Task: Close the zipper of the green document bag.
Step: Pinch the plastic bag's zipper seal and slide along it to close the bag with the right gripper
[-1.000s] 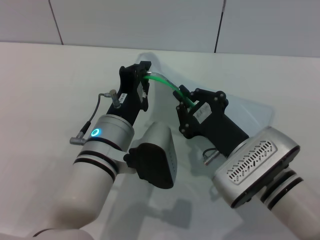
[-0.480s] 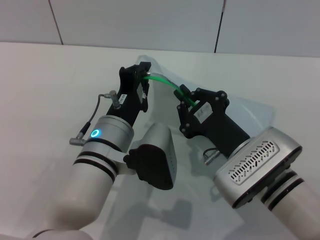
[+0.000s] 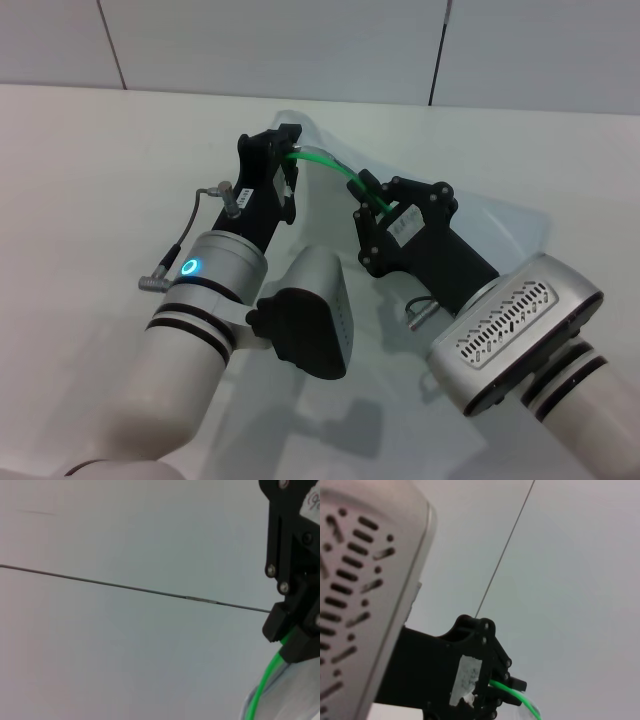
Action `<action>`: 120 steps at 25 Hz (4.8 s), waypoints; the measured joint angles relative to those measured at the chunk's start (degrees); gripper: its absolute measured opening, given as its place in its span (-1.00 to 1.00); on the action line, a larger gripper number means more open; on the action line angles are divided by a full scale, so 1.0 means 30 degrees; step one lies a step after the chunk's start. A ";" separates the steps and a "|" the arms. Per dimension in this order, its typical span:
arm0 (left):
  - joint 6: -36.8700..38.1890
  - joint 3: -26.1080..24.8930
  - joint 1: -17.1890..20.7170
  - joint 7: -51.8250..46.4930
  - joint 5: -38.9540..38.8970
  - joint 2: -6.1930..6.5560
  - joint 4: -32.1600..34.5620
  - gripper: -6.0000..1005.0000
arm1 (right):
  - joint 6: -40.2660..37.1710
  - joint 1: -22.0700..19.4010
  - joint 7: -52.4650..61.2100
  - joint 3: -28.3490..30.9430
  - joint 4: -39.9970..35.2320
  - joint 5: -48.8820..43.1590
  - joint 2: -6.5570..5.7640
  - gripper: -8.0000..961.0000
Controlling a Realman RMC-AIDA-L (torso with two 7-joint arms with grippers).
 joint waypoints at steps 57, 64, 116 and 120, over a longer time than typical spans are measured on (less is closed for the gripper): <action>-0.1981 -0.0326 0.0407 -0.1718 0.0235 0.0118 0.0030 -0.88 | 0.0112 -0.0145 0.1908 0.0092 0.1985 -0.0001 0.0002 -0.82; -0.2355 -0.0324 0.0413 -0.1834 0.0201 0.0118 0.0030 -0.88 | 0.0101 -0.0137 0.2612 0.0106 0.2772 -0.0001 0.0002 -0.82; -0.2550 -0.0322 0.0443 -0.1794 0.0120 0.0117 0.0030 -0.88 | -0.0779 0.0295 0.4806 0.0598 0.6506 0.1756 0.0060 -0.82; -0.2552 -0.0323 0.0443 -0.1790 0.0124 0.0118 0.0030 -0.88 | -0.0807 0.0321 0.4806 0.0548 0.6567 0.1992 0.0059 -0.82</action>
